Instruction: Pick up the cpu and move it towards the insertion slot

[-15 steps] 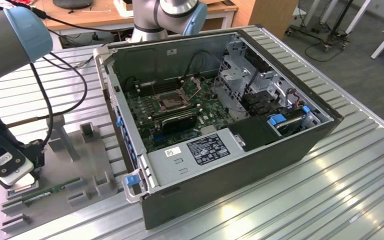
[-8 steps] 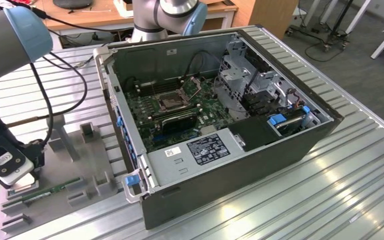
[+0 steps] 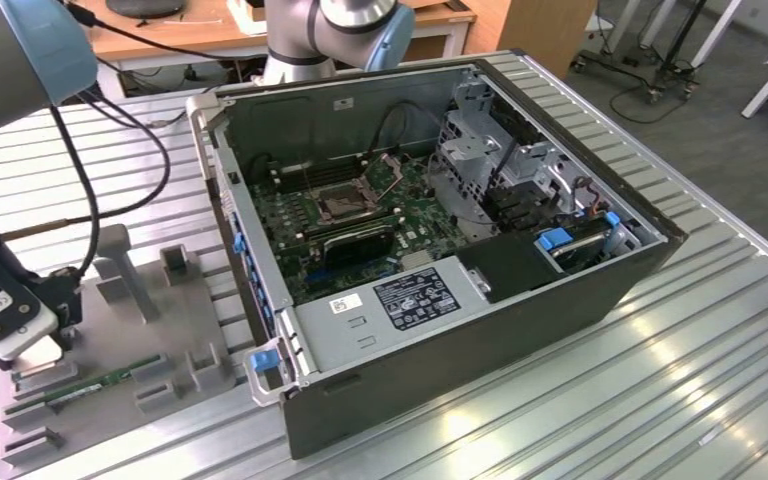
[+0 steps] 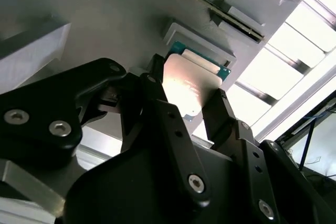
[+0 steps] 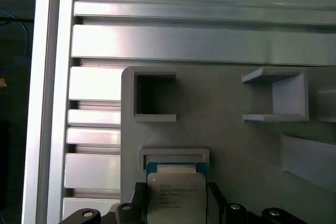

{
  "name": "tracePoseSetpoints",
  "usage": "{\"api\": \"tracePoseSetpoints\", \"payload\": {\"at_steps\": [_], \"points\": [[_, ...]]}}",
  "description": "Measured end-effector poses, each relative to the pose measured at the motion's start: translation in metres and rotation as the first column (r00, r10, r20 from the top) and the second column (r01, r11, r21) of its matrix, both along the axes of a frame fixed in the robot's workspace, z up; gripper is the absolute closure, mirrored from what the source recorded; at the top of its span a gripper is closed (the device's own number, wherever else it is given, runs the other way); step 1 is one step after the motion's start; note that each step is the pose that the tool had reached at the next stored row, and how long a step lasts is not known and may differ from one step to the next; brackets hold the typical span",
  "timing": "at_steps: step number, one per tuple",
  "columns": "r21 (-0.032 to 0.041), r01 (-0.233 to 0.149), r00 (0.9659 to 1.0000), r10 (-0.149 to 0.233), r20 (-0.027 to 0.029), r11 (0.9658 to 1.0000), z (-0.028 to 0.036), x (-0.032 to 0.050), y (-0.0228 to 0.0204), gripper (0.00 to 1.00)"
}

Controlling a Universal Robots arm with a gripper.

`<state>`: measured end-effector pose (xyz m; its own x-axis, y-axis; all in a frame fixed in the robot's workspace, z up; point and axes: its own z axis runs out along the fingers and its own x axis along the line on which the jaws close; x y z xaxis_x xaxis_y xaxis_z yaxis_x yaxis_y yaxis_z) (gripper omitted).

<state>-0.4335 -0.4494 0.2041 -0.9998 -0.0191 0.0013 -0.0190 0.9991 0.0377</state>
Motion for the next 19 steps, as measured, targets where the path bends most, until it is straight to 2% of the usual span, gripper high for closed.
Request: {"api": "tracePoseSetpoints", "payload": {"at_steps": [5, 19], "points": [[0.0000, 0.000, 1.0000, 0.000, 0.0000, 1.0000, 0.0133, 0.0000, 0.0000, 0.46], [0.0000, 0.000, 1.0000, 0.000, 0.0000, 1.0000, 0.0557, 0.0000, 0.0000, 0.46]]}}
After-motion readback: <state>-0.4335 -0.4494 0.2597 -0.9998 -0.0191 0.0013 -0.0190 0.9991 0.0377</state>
